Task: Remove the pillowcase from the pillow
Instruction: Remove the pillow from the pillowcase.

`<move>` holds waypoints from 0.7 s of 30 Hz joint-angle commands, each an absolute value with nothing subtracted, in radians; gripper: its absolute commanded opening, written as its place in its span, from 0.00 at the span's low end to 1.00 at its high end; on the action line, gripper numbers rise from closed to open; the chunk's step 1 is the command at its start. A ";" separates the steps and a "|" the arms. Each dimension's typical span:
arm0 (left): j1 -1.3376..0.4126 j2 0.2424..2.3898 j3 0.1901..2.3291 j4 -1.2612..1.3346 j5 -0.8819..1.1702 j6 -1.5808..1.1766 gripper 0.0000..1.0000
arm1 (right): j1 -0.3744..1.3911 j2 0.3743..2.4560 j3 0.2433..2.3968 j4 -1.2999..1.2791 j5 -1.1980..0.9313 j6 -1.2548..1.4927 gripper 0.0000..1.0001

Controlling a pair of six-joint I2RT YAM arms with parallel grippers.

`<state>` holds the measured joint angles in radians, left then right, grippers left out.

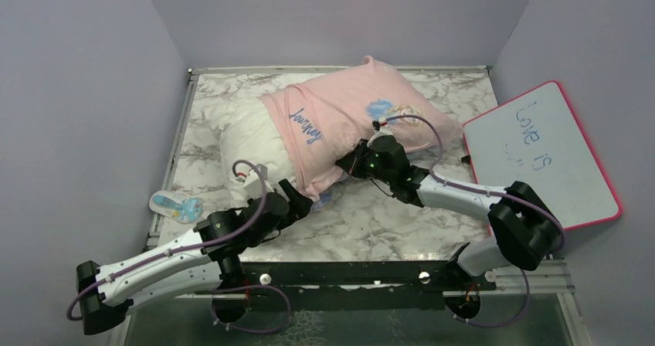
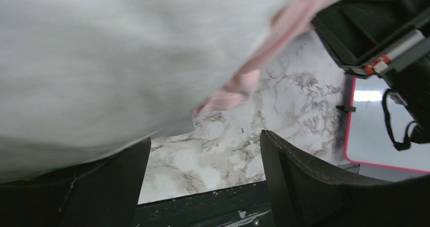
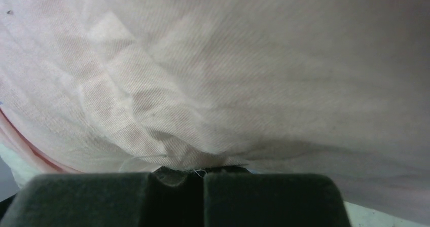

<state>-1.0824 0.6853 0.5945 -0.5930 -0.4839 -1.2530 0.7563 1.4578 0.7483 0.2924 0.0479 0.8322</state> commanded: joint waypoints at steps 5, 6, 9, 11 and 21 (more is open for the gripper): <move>-1.088 0.571 0.440 -0.710 -0.715 -1.536 0.87 | 0.736 1.439 0.753 0.287 0.034 0.808 0.00; -1.088 0.564 0.439 -0.709 -0.748 -1.547 0.88 | 0.735 1.433 0.745 0.288 0.027 0.812 0.01; -1.087 0.550 0.456 -0.692 -0.863 -1.537 0.89 | 0.735 1.413 0.724 0.290 0.015 0.828 0.01; -1.087 0.564 0.479 -0.692 -0.932 -1.531 0.89 | 0.735 1.398 0.714 0.285 0.009 0.832 0.01; -1.085 0.684 0.567 -0.679 -1.174 -1.506 0.80 | 0.735 1.294 0.647 0.248 0.022 0.838 0.01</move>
